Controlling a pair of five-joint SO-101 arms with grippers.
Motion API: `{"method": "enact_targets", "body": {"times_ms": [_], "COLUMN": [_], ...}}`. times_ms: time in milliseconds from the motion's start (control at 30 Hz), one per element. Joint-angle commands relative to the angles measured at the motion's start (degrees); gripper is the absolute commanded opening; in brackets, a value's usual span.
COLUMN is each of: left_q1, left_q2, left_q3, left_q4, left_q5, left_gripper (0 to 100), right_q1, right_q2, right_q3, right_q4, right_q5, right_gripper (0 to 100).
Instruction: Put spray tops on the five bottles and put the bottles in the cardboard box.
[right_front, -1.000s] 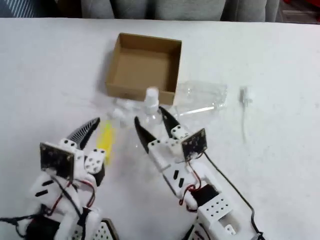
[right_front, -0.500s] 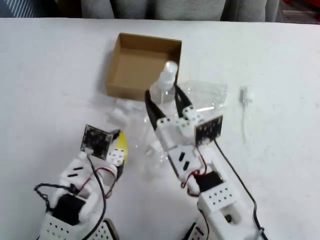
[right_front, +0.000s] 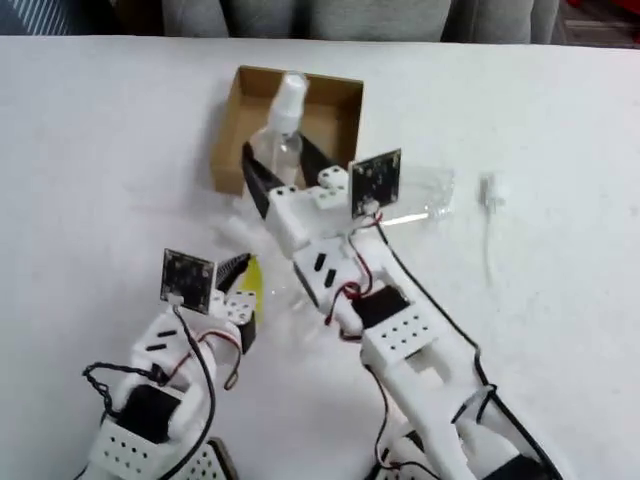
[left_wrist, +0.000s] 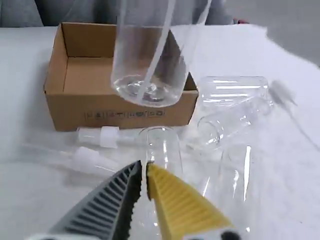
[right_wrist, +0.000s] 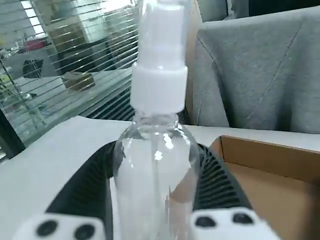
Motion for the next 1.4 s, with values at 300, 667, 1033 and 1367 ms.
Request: {"method": "enact_targets", "body": {"times_ms": [300,667,1033,1367], "left_q1": [0.7,0.1,-1.2,-9.9], "left_q2": [-1.0,-1.0,-1.0,-1.0], "left_q3": [-0.4,-0.2,-0.5,0.1], "left_q4": [-2.8,-4.1,-0.4,-2.6], "left_q5": [0.5,0.4,0.3,0.7], "left_gripper": [2,2,2,2], "right_q1": [-4.6,-4.5,8.4,11.7], "right_q2": [9.2,-5.1,-5.8,8.0], "right_q3": [-7.2,-0.8,-6.2,-12.2], "right_q4": [-1.2,13.8,11.7,8.0], "right_q5": [-0.6,-0.8,-0.4,-1.0], "right_gripper": [1.5,1.5,1.5,1.5]}}
